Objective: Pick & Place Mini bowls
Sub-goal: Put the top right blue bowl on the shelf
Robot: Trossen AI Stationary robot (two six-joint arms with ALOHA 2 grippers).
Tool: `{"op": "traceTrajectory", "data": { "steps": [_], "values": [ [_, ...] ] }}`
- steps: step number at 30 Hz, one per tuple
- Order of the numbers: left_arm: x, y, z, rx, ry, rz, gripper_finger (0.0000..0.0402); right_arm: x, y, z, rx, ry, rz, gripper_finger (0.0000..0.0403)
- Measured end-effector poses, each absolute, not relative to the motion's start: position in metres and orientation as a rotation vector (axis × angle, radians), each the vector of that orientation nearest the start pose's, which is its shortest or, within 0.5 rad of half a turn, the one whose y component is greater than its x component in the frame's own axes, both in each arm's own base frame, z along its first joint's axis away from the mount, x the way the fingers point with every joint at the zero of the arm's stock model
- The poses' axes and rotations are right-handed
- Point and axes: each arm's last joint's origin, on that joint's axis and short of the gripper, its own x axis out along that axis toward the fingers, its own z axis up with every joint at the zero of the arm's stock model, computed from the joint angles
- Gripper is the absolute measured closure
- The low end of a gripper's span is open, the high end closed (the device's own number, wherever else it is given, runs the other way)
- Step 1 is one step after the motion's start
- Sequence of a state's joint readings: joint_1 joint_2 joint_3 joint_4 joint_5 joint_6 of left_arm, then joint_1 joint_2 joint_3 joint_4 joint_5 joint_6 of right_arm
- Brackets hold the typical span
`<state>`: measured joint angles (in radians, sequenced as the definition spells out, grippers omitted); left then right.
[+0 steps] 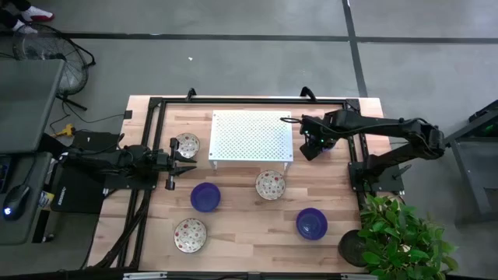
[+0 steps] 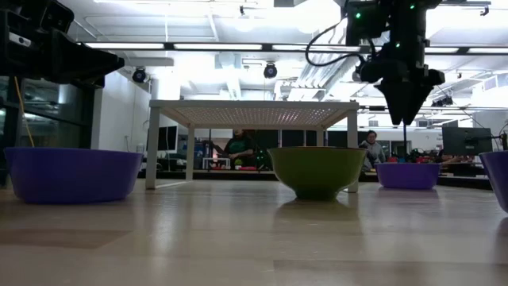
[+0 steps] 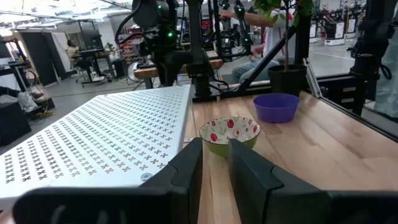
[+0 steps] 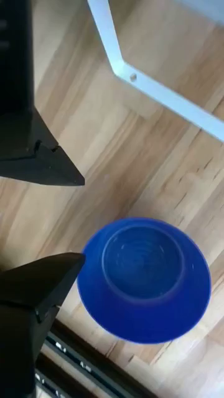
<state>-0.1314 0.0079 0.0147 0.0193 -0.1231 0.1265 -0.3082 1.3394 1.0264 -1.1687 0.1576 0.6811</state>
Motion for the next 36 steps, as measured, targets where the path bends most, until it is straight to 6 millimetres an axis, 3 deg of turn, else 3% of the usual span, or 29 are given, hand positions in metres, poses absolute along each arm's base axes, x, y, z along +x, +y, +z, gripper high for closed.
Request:
{"op": "traceTrajectory", "data": {
  "steps": [8, 12, 19, 30, 36],
  "values": [
    [0.097, -0.009, 0.17, 0.123, -0.026, -0.007, 0.033, 0.232, -0.077, 0.22, 0.656, 1.365, -0.802, 0.0173],
    [0.097, -0.009, 0.17, 0.123, -0.026, -0.007, 0.033, 0.234, -0.084, 0.21, 0.628, 1.428, -0.786, 0.0167],
    [0.097, -0.009, 0.17, 0.123, -0.026, -0.007, 0.033, 0.22, -0.095, 0.201, 0.617, 1.456, -0.823, 0.0176],
    [0.097, -0.009, 0.17, 0.123, -0.026, -0.007, 0.033, 0.192, -0.087, 0.177, 0.618, 1.459, -0.734, 0.0179],
    [0.097, -0.009, 0.17, 0.123, -0.026, -0.007, 0.033, 0.19, -0.086, 0.175, 0.539, 1.441, -0.626, 0.0179]
  ]
}}
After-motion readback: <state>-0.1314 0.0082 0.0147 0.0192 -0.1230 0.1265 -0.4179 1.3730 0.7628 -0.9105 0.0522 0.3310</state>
